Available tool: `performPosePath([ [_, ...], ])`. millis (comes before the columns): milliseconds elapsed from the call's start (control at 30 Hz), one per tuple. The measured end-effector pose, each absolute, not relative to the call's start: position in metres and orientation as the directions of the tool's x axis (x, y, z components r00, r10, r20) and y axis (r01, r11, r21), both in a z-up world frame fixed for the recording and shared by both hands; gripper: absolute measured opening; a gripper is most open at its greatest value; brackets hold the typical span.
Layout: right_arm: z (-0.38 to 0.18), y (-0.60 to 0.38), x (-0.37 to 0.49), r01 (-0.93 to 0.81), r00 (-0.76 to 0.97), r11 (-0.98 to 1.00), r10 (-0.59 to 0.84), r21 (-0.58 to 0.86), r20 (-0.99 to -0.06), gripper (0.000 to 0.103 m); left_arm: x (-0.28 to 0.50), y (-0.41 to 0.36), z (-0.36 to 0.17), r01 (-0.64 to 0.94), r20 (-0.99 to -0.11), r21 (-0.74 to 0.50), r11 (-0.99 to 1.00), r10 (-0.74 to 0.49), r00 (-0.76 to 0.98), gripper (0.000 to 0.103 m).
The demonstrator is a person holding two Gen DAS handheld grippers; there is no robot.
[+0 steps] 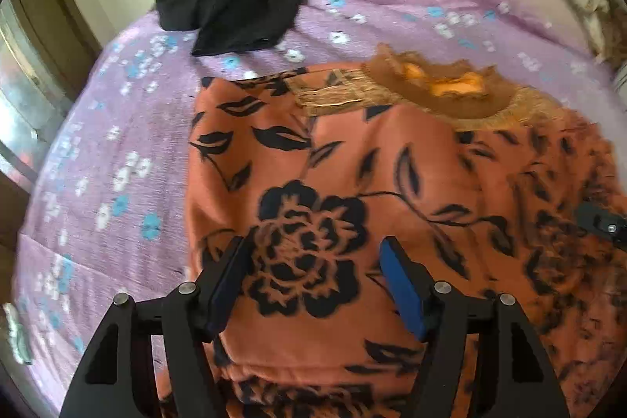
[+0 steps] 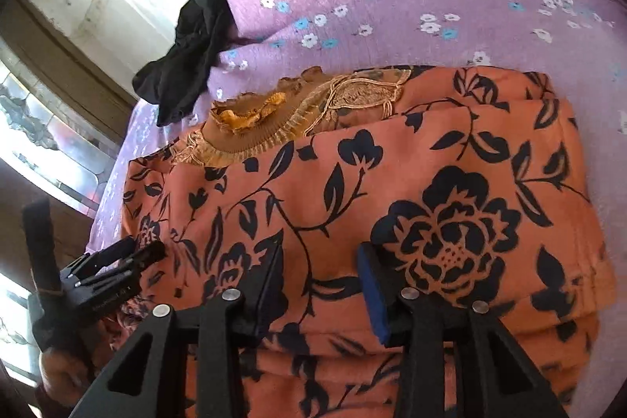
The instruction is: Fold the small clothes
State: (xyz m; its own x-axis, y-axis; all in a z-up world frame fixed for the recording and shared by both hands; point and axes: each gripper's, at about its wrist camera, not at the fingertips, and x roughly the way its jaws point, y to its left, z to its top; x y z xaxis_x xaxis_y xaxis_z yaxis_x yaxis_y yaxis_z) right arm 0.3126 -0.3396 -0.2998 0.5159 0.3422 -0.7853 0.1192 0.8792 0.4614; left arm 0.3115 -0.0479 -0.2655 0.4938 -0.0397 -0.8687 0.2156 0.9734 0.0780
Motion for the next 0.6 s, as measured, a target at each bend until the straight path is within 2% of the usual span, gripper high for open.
performPosePath([
  [67,-0.293,-0.339,0.304,0.105,0.550,0.873,0.349,0.477,-0.759,0.043,0.303,-0.039,-0.255,0.196,-0.857,0.030,0.980,-0.076,0.509,0.070],
  [133,-0.297,-0.330,0.302,0.087,0.529,0.886,0.346,0.455,-0.775,0.043,0.294,-0.033,-0.249,0.197,-0.835,0.046,0.979,-0.071,0.546,0.070],
  [200,-0.313,-0.316,0.300,0.069,0.463,0.914,0.326,0.400,-0.824,0.044,0.282,-0.036,-0.261,0.221,-0.841,0.151,0.963,0.008,0.541,0.070],
  [267,-0.308,-0.312,0.291,0.052,0.496,0.933,0.286,0.356,-0.820,0.044,0.282,-0.032,-0.278,0.254,-0.860,0.206,0.945,0.051,0.509,0.071],
  [367,-0.292,-0.320,0.269,0.084,0.502,0.899,0.335,0.431,-0.797,0.044,0.264,-0.015,-0.262,0.253,-0.842,0.160,0.954,-0.002,0.539,0.070],
  [433,-0.284,-0.329,0.254,0.106,0.496,0.888,0.343,0.448,-0.797,0.056,0.246,0.007,-0.248,0.237,-0.820,0.113,0.965,-0.044,0.570,0.070],
  [600,-0.277,-0.374,0.186,0.222,0.532,0.818,0.354,0.530,-0.769,0.064,0.214,0.065,-0.232,0.135,-0.795,0.050,0.990,-0.042,0.605,0.072],
])
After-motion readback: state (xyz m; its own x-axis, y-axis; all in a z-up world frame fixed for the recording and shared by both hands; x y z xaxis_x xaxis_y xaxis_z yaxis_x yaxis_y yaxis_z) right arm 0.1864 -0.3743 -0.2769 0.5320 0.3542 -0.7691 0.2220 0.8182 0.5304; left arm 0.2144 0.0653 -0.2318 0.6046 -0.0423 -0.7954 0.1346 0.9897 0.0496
